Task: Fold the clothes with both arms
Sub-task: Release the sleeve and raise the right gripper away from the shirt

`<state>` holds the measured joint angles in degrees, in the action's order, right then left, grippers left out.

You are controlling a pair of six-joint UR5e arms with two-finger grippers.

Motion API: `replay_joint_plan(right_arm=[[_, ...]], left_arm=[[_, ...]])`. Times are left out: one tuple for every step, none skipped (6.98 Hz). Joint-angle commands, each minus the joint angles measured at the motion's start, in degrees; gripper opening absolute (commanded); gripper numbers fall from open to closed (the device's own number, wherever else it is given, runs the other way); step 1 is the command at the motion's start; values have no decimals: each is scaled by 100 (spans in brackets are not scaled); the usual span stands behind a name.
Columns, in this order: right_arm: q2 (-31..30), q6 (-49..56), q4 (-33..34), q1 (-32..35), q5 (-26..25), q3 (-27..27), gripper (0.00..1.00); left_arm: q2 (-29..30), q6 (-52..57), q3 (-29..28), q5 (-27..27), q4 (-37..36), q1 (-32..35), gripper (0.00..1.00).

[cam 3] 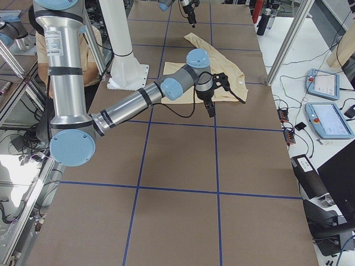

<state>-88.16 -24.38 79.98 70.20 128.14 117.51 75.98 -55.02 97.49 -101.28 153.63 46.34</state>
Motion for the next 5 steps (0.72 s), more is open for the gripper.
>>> replay_joint_plan(right_arm=[[-43,12,-36,29,27,0,100],[-43,12,-36,29,19,8,100],[-52,12,-36,29,19,0,100],[-52,12,-36,37,19,0,100],[-52,12,-36,37,19,0,100]], left_arm=[[31,-61,-195,64,9,-46,64],[75,-192,-274,64,9,-142,63],[110,-202,-284,73,9,-221,63],[128,-202,-362,73,9,-274,63],[128,-202,-371,73,9,-301,61]])
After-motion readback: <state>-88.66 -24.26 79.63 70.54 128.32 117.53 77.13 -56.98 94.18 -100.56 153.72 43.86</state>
